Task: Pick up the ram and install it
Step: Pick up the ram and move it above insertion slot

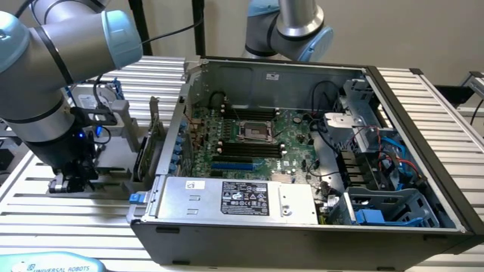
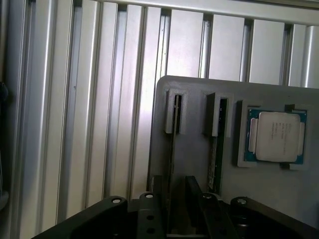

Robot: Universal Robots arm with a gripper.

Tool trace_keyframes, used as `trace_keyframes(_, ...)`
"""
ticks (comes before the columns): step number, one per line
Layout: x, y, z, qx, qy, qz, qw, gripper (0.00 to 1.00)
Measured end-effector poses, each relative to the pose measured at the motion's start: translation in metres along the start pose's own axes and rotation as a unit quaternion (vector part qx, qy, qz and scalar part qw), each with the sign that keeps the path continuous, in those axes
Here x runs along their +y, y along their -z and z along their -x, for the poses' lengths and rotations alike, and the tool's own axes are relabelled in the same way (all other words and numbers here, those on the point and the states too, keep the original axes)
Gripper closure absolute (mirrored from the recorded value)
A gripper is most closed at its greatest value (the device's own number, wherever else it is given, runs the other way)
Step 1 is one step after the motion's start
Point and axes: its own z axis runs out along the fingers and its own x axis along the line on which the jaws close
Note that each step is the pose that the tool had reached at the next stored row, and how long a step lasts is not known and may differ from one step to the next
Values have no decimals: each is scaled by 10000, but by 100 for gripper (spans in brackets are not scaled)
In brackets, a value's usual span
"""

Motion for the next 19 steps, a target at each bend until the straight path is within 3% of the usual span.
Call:
trace_keyframes(8, 0, 2, -2, 1, 0, 1, 10000, 69)
trace_keyframes(9, 0, 2, -2, 1, 0, 1, 10000, 76)
trace_keyframes(13, 0, 1, -2, 0, 0, 0, 10000, 76)
trace_keyframes(15, 0, 1, -3, 0, 0, 0, 10000, 79)
trace_keyframes(16, 0, 1, -3, 0, 0, 0, 10000, 86)
trace_keyframes(19, 0, 1, -3, 0, 0, 0, 10000, 86)
